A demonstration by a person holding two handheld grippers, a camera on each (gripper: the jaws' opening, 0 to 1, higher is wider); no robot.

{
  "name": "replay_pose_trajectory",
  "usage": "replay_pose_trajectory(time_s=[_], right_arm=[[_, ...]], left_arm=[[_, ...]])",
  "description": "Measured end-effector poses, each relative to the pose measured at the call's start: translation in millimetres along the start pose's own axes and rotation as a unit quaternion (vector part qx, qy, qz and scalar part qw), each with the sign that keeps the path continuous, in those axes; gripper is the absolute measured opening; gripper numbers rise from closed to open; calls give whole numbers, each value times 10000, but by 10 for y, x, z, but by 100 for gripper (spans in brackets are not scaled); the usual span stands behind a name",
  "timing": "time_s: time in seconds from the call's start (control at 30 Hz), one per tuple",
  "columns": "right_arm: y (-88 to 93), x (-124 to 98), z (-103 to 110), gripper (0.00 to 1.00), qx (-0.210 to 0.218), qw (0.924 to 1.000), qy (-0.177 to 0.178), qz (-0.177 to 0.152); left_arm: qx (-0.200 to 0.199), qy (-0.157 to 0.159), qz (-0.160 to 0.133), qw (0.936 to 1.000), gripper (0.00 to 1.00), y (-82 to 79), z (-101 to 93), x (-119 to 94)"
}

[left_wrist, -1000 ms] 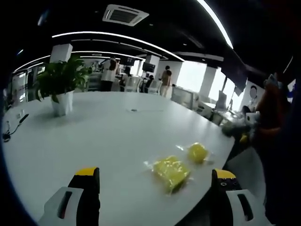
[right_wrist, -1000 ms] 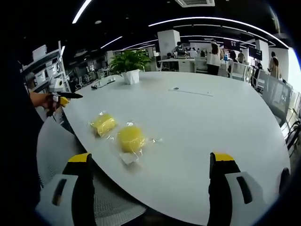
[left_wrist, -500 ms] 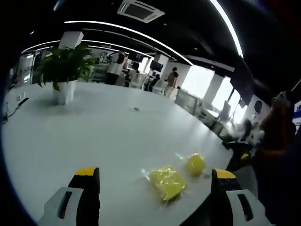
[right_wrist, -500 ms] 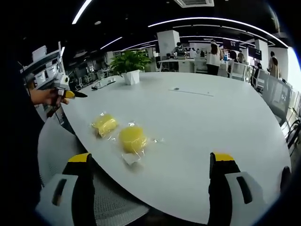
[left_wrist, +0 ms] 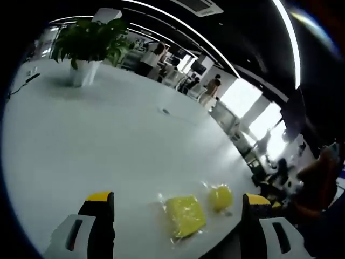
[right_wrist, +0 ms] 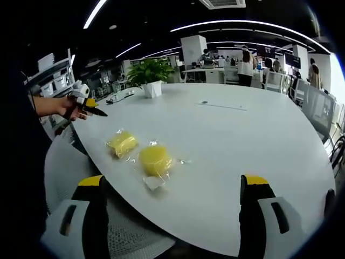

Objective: Compare the silicone blocks by pressing each to a similar depth, holding the contact briefly, and releasing to observe deformation and rebound differences across the visible hardness samples.

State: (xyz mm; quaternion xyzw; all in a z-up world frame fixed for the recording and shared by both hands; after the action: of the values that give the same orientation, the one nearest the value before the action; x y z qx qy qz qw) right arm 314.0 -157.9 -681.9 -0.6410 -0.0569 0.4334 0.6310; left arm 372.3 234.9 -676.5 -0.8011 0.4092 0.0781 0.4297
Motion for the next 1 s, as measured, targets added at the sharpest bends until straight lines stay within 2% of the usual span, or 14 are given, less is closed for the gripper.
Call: replay_pose_trajectory(time_s=[0.07,0.2,0.33,0.4,0.47,0.5,0.6,0.7,0.8,0.9,1.0], right_arm=[[6,3,-1,97,21,10000,1,-11],[11,-3,10,97,12,10000,-3,-14],[17,-19,-7,97,72,10000,35,-49],[21,-22,-7,97,103,9999,38,-53],[21,-24,-4,97,96,9999,45,-47],[27,-24,-14,97,112,9999,51,-36],[34,-22,-29,97,118,9999,55,-17],[27,-23,-21,97,107,9999,48,9],[45,-14,-42,97,120,9999,51,29],[54,-3,-41,97,169,9998,44,25],[58,0,-31,97,194,9998,32,18]], left_arm=[[-202,32,-32,9998,100,-14,29,47],[-41,-59,192,9998,100,75,75,138],[-161,-9,344,9993,98,152,162,217],[-172,36,421,9990,92,188,184,253],[83,36,486,9988,88,227,204,300],[76,61,526,9986,86,249,207,323],[1,179,654,9977,71,311,214,391],[-104,275,640,9975,66,343,246,483],[-297,304,744,9963,55,406,299,535],[-397,239,792,9958,53,460,387,594],[-510,315,837,9947,44,493,395,638]])
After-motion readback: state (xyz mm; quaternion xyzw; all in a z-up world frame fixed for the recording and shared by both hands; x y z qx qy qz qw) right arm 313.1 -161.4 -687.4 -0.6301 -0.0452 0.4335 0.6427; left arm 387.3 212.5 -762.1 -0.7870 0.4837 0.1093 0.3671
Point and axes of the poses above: the point that each gripper's makers call its tool centre point, and the gripper's own axes: x roughly forward along the fingers, z roughly to its left, y roughly out of its underside, the point moved 1 cm from there along -x, roughly backward along the fingers, and after that the axes turned 1 degree about x, right-handed, at the moved point
